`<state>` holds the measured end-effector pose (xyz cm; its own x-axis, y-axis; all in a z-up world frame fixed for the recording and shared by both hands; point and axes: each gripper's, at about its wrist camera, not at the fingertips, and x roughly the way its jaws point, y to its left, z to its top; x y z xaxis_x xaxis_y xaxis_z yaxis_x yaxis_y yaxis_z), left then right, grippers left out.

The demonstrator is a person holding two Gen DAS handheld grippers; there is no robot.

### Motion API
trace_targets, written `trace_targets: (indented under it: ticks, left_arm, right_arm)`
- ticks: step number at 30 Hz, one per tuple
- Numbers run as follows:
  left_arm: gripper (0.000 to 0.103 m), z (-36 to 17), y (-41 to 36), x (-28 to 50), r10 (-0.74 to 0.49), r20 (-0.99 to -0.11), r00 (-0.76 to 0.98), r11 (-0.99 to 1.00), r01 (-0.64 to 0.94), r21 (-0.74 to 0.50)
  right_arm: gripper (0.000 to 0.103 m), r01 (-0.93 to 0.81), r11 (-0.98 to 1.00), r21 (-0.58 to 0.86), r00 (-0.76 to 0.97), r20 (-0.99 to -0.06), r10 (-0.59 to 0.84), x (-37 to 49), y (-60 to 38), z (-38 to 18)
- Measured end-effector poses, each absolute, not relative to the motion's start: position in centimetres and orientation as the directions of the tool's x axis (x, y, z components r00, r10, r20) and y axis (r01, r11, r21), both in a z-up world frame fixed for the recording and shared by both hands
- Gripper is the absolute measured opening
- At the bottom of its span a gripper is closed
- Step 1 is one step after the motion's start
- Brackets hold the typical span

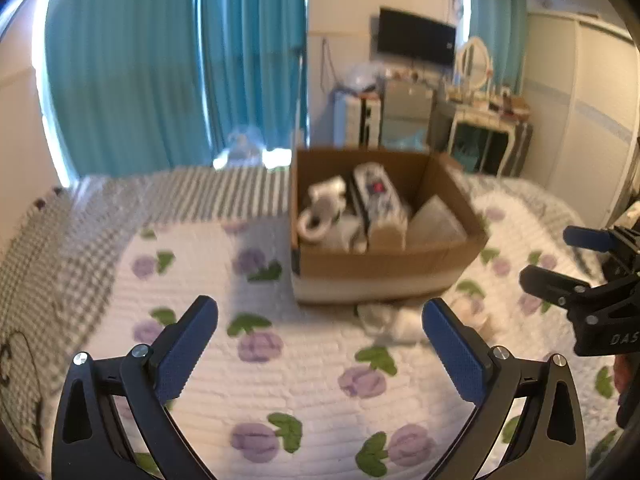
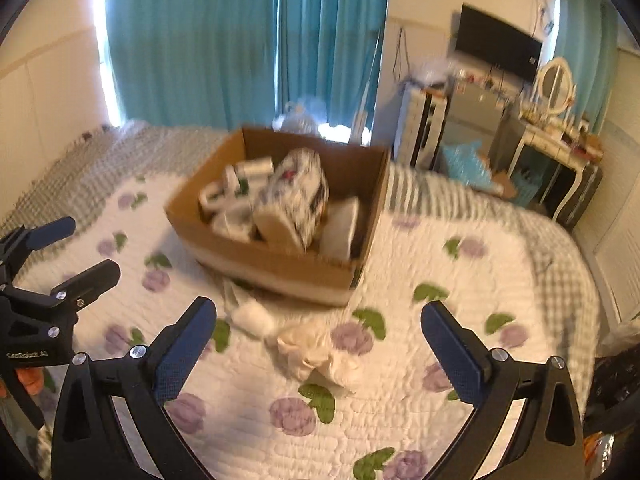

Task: Organize soft objects
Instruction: 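Grasp the cream cloth with the right tool while the left tool grasps the white cotton sock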

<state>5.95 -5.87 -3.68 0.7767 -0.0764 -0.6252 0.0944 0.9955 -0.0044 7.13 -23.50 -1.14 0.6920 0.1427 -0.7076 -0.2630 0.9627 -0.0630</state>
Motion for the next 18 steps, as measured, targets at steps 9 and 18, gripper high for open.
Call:
trace_targets:
  ticks: [9, 18]
  left_arm:
    - [0.103, -10.5, -6.7, 8.2, -0.071, -0.722, 0.688, 0.995, 0.101, -0.003]
    - [0.103, -12.1, -7.6, 8.0, -0.074, -0.754, 0.653, 0.992, 0.124, 0.01]
  right_arm:
    - [0.09, -0.289, 0.955, -0.057, 0.561, -0.819, 0.121, 10.9, -23.6, -10.4]
    - [0.026, -0.303, 0.953, -0.013, 0.49, -0.86, 0.144, 11.0, -24.0, -13.0]
